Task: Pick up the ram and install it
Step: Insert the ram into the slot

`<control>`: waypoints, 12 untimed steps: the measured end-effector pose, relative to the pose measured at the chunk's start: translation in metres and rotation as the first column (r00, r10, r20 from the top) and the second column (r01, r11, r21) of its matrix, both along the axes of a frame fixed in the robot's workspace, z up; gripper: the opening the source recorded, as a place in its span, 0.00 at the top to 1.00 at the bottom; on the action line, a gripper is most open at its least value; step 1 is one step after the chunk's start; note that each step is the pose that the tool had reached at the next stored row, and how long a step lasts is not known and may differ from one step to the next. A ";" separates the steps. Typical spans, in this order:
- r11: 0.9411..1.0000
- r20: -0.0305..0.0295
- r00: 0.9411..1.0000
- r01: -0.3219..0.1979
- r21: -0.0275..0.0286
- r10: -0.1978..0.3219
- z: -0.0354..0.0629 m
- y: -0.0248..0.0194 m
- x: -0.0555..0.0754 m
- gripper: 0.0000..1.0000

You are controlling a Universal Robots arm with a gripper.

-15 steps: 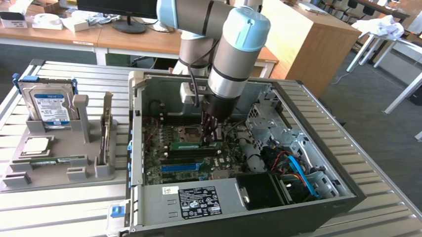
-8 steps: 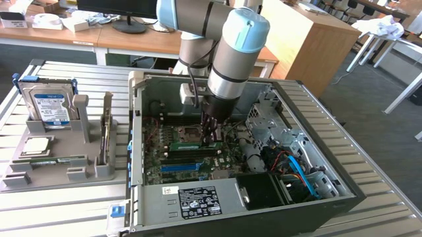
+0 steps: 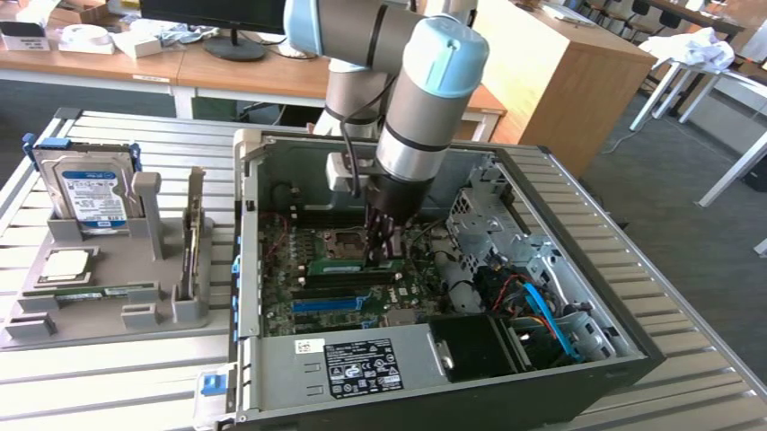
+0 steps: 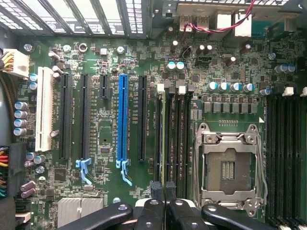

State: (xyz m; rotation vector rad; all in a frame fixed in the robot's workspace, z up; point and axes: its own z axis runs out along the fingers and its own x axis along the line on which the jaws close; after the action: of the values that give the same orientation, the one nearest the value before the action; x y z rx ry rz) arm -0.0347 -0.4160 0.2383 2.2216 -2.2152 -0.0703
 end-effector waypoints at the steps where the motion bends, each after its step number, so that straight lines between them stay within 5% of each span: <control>1: 1.000 0.000 1.000 0.000 0.000 0.000 -0.0007 0.0000 0.000 0.88; 12: 1.000 0.000 1.000 0.000 0.000 0.000 -0.0020 -0.0013 0.000 0.88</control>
State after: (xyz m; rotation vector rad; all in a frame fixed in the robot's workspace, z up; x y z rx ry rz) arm -0.0347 -0.4173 0.2363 2.2215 -2.2152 -0.0703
